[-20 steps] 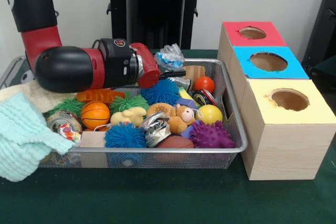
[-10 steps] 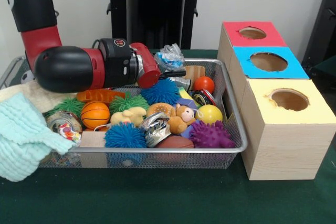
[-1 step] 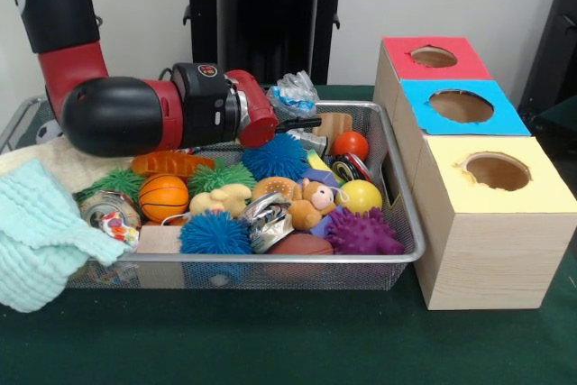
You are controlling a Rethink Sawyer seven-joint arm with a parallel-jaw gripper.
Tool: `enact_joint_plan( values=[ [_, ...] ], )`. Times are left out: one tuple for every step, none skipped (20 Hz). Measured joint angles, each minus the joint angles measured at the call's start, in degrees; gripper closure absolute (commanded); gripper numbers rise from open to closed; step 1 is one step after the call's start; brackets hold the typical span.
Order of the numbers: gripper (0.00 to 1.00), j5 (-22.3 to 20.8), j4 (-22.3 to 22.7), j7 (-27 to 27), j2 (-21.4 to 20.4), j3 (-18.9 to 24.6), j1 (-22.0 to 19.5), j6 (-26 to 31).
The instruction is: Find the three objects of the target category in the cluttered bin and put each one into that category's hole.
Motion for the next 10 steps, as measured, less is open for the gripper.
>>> enact_joint_plan(
  values=[
    [0.0,0.0,0.1,0.0,-0.1,0.0,0.0,0.0],
    [0.0,0.0,0.1,0.0,-0.1,0.0,0.0,0.0],
    [0.0,0.0,0.5,0.0,-0.4,0.0,0.0,0.0],
    [0.0,-0.1,0.6,0.0,-0.5,0.0,0.0,0.0],
    [0.0,-0.1,0.7,0.0,-0.6,0.0,0.0,0.0],
    [0.0,-0.2,0.8,0.0,-0.7,0.0,0.0,0.0],
    [0.0,-0.3,1.3,0.0,-0.9,0.0,0.0,-0.3],
    [0.0,-0.3,1.7,0.0,-1.1,0.0,-0.1,-0.6],
    [0.0,-0.3,1.9,0.0,-1.2,0.0,-0.1,-0.7],
    [0.0,-0.3,2.7,0.0,-1.5,0.0,-0.2,-1.4]
  ],
)
